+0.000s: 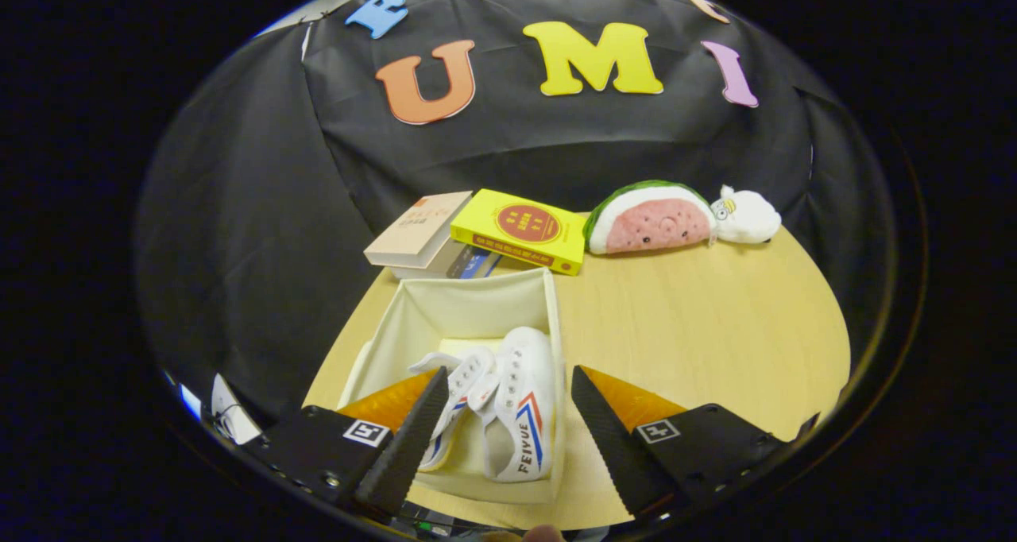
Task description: Open the storage box then place both shoes into the box .Put the left shoe in first, then the right shoe, with the right side of both shoes facing outward in a uniform manner.
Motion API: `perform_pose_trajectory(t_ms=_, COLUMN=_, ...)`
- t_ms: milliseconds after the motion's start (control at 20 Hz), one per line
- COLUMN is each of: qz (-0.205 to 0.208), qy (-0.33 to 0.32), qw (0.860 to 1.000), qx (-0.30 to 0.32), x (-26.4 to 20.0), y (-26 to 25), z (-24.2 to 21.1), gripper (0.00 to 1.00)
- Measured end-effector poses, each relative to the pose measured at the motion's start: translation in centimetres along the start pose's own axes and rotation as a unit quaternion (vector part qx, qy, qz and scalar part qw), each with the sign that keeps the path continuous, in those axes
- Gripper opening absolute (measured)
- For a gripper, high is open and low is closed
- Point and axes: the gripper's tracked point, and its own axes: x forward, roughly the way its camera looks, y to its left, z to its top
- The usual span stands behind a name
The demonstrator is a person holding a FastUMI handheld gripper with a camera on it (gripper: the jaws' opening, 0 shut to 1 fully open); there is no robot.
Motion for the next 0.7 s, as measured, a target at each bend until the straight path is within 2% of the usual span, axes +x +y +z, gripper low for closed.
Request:
perform_pose_trajectory(t_ms=300, qz=-0.022, qy=-0.073, qw=0.997, qx=-0.003, x=-4.5, y=-3.6, z=3.7, gripper=0.96)
perform_pose_trajectory(t_ms=700, qz=-0.084, qy=-0.180, qw=0.980, qx=-0.012, x=-13.4, y=-13.1, z=8.6, gripper=0.96)
